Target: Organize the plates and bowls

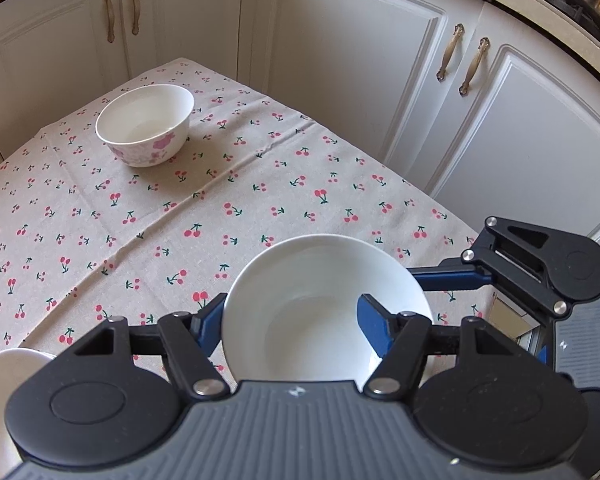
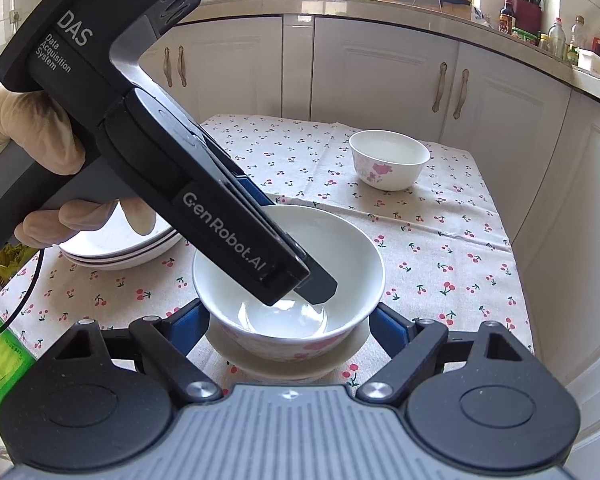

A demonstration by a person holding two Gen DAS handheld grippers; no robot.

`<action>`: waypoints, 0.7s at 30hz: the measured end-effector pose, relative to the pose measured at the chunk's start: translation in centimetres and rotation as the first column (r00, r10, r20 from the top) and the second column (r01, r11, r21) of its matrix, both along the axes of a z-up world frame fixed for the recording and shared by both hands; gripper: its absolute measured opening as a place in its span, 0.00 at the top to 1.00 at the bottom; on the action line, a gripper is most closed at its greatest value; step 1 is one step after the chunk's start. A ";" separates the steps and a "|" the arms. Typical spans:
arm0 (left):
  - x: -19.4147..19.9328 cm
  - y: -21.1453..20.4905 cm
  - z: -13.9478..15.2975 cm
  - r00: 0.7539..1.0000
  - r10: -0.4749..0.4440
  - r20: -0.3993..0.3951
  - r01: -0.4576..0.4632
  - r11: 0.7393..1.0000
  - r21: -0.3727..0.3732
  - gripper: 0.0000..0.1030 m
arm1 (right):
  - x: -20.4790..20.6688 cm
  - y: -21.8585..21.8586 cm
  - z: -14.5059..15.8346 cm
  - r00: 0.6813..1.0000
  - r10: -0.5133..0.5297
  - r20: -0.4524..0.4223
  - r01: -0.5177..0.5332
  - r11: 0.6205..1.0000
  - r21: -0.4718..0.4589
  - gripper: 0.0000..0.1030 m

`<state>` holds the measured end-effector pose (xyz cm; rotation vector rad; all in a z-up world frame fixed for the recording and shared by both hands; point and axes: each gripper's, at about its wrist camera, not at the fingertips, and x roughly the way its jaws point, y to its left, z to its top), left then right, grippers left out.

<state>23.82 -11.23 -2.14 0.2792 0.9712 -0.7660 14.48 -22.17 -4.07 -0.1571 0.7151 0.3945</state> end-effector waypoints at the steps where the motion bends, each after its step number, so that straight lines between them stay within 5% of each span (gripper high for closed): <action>1: 0.0 0.0 0.0 1.000 0.000 0.000 0.000 1.000 0.002 0.34 | 0.0 0.0 0.0 1.000 0.001 -0.003 -0.001 1.000 0.000 0.13; 16: -0.2 -0.1 -0.2 1.000 -0.016 0.015 0.016 1.000 0.002 0.31 | 0.2 -0.1 -0.4 1.000 -0.001 -0.027 0.001 1.000 0.008 0.12; 21: -0.5 0.1 -0.1 0.999 -0.022 0.035 0.023 1.000 -0.010 0.29 | -0.2 -0.2 0.1 1.000 -0.012 0.014 0.012 1.000 0.022 0.00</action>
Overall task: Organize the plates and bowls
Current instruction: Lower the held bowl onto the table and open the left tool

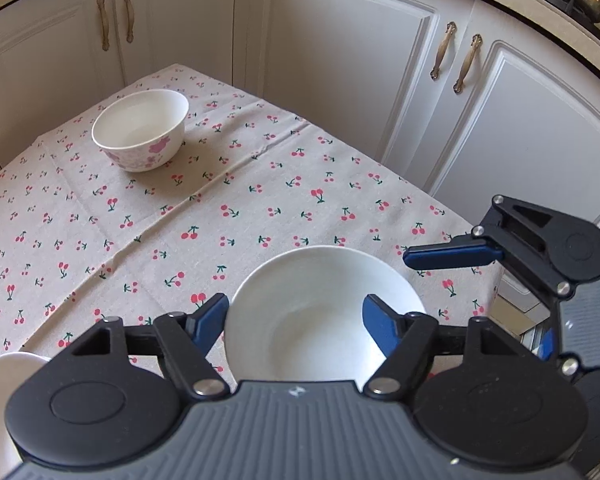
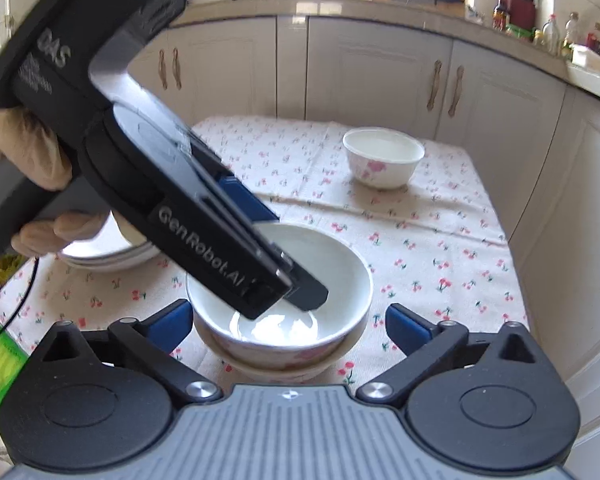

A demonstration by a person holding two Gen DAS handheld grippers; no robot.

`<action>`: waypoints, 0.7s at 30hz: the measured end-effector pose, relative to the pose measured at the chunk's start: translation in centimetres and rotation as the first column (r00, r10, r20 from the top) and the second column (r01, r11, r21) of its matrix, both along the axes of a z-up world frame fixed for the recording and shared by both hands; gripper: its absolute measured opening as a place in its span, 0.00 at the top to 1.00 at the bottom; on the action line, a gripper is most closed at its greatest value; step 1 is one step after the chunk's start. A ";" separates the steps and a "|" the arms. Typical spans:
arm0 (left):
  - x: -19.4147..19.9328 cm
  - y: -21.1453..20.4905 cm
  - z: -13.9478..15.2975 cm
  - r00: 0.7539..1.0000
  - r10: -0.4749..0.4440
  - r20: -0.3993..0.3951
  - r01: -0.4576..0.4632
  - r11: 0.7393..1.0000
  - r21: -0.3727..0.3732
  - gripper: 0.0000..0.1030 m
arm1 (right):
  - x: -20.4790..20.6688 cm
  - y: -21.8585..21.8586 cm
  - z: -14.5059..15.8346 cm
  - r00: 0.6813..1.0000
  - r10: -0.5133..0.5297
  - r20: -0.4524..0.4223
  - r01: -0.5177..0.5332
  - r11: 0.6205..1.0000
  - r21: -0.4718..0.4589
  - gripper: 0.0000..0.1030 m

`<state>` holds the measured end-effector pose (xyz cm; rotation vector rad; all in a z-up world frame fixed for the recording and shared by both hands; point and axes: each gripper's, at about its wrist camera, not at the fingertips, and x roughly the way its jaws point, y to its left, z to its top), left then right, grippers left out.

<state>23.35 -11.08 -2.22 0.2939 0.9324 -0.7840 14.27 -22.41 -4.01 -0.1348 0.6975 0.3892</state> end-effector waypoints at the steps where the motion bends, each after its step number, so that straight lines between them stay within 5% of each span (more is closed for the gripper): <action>1: 0.0 0.1 0.1 1.000 0.000 0.001 0.000 1.000 -0.003 0.29 | 0.0 -0.2 0.3 1.000 0.002 0.003 -0.002 1.000 0.017 0.00; 7: -0.5 0.8 0.5 1.000 0.001 0.026 -0.001 1.000 -0.011 0.18 | 0.2 -0.6 0.6 1.000 -0.016 0.003 0.016 0.999 0.030 0.00; 21: -1.4 3.4 0.9 0.998 0.055 0.033 -0.053 0.998 -0.045 0.17 | -0.2 -1.0 0.9 0.998 -0.062 -0.003 0.063 0.997 0.042 0.00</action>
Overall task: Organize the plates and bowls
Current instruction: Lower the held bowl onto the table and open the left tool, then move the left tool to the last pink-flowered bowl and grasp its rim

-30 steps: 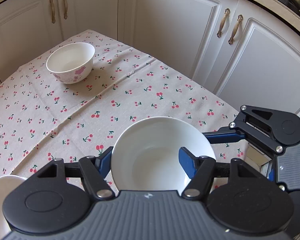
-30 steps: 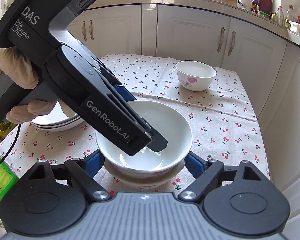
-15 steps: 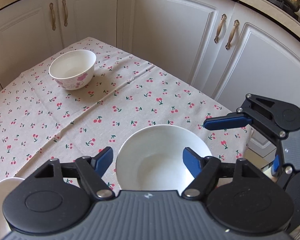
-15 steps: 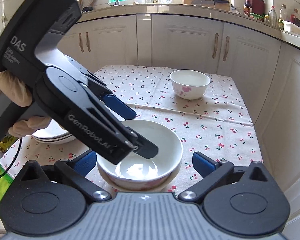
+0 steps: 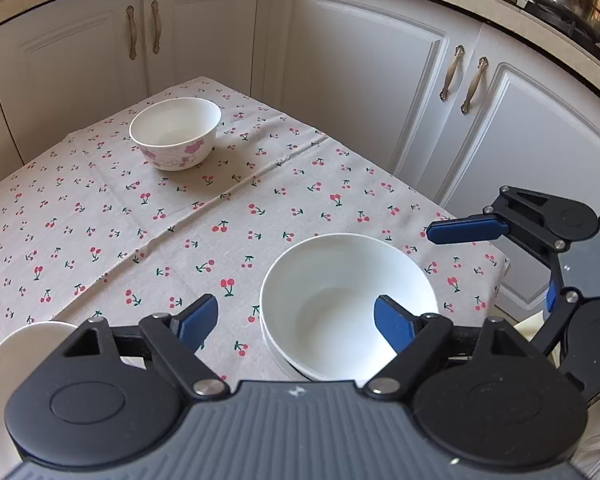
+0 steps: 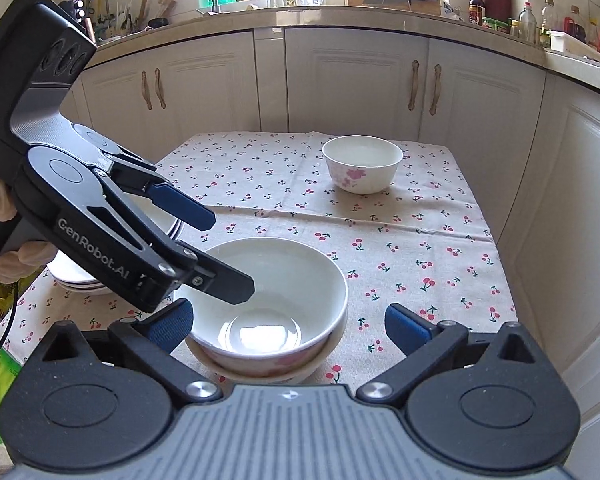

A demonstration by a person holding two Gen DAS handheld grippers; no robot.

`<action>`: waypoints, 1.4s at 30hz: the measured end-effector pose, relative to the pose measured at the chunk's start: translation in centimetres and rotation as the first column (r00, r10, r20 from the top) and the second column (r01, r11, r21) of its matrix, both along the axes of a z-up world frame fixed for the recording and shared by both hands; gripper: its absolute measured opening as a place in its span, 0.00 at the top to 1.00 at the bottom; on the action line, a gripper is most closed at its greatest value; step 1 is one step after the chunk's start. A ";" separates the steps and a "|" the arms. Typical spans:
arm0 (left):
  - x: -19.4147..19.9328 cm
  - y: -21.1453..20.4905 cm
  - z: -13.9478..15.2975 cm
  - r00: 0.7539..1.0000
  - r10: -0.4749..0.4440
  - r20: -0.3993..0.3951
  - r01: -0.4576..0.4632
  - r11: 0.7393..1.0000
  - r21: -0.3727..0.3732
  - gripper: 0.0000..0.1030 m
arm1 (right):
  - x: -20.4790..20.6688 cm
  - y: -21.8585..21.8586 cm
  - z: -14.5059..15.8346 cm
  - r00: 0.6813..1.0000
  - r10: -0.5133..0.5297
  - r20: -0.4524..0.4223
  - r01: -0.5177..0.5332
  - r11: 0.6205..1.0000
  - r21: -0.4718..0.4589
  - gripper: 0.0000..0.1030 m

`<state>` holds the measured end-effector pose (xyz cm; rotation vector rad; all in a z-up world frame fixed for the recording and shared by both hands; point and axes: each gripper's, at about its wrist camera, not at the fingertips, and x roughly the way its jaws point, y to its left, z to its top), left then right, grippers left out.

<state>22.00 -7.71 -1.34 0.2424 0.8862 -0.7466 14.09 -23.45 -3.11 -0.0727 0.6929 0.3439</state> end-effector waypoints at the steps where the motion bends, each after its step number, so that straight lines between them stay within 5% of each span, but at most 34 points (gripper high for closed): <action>1: 0.0 0.1 0.0 1.000 0.001 0.001 -0.001 1.000 -0.002 0.17 | 0.0 0.0 0.0 1.000 -0.001 0.000 0.001 1.000 -0.002 0.00; 19: 2.2 2.9 4.6 0.989 0.097 0.112 -0.091 0.994 -0.064 0.07 | 0.4 -1.5 2.1 0.994 0.012 0.111 -0.005 0.998 -0.057 0.00; 42: 14.1 -1.5 2.5 0.987 0.139 0.086 -0.139 0.990 -0.010 0.07 | 12.4 -4.6 2.0 0.993 0.065 0.099 -0.058 0.996 -0.068 0.00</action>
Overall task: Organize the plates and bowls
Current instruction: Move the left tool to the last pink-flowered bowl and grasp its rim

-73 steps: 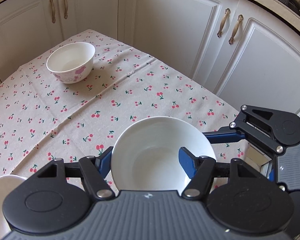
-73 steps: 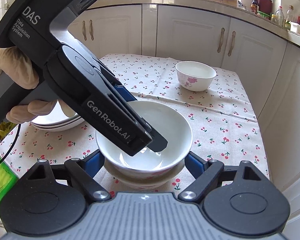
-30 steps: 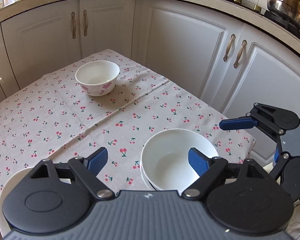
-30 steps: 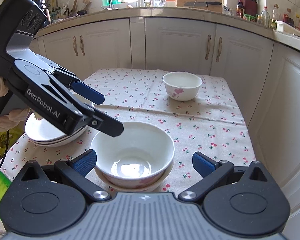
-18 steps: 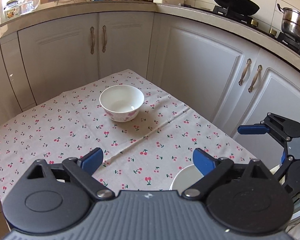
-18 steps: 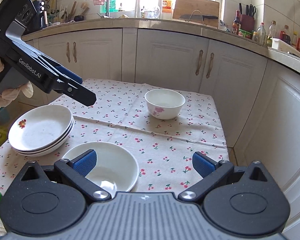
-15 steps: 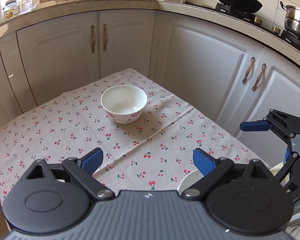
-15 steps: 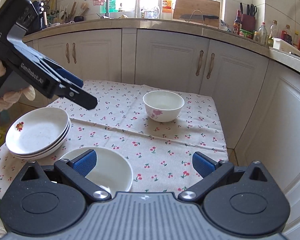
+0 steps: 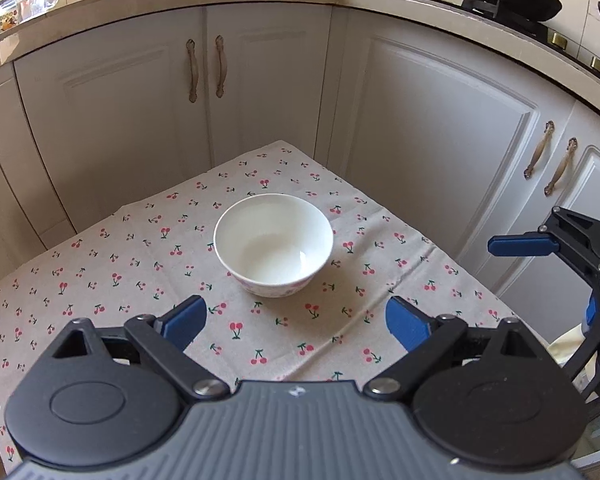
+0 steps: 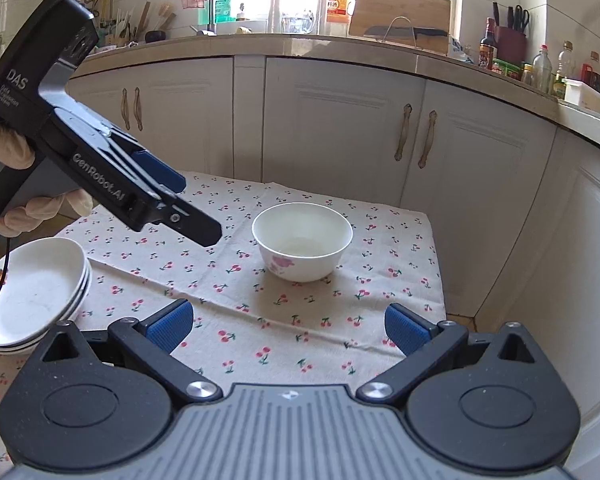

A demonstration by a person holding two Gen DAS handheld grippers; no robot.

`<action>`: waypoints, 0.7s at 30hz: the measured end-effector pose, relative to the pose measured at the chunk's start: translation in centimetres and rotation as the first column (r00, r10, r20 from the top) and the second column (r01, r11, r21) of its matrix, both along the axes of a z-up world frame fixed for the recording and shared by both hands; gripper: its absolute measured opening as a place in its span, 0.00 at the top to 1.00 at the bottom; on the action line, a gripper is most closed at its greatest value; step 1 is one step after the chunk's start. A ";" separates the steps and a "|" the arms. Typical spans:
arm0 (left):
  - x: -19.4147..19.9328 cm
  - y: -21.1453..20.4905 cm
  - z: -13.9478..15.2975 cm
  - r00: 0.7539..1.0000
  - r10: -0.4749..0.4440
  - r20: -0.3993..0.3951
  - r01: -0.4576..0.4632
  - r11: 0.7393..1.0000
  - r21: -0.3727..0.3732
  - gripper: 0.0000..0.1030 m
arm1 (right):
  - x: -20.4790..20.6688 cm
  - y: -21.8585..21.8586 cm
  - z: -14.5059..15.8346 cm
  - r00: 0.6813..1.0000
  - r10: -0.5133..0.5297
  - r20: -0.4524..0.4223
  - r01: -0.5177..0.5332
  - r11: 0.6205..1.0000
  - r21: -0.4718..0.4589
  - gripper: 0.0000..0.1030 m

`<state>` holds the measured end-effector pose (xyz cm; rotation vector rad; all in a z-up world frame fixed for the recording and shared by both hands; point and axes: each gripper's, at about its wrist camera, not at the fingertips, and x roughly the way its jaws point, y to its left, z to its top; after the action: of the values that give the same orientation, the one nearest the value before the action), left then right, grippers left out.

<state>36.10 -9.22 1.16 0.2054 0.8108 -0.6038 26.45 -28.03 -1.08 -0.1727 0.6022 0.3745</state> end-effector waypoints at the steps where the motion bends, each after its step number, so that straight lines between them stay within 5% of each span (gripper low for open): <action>1: 0.6 -0.2 -0.2 1.000 0.003 -0.003 -0.003 1.000 0.002 0.07 | 0.6 0.0 -0.2 1.000 0.007 -0.002 -0.007 1.000 -0.003 0.00; 13: 7.2 -1.7 -3.7 0.999 0.012 -0.040 -0.011 1.000 0.024 0.09 | 7.6 0.4 -2.7 0.996 0.082 -0.043 -0.084 0.995 -0.061 0.00; 21: 10.4 -2.1 -5.3 0.998 0.011 -0.065 -0.010 1.000 0.018 0.20 | 11.5 1.3 -4.2 0.990 0.128 -0.059 -0.132 0.989 -0.062 0.00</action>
<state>46.54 -11.33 -4.18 0.1980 0.8793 -0.5957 37.93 -26.72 -5.25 -0.2665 0.6602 0.4868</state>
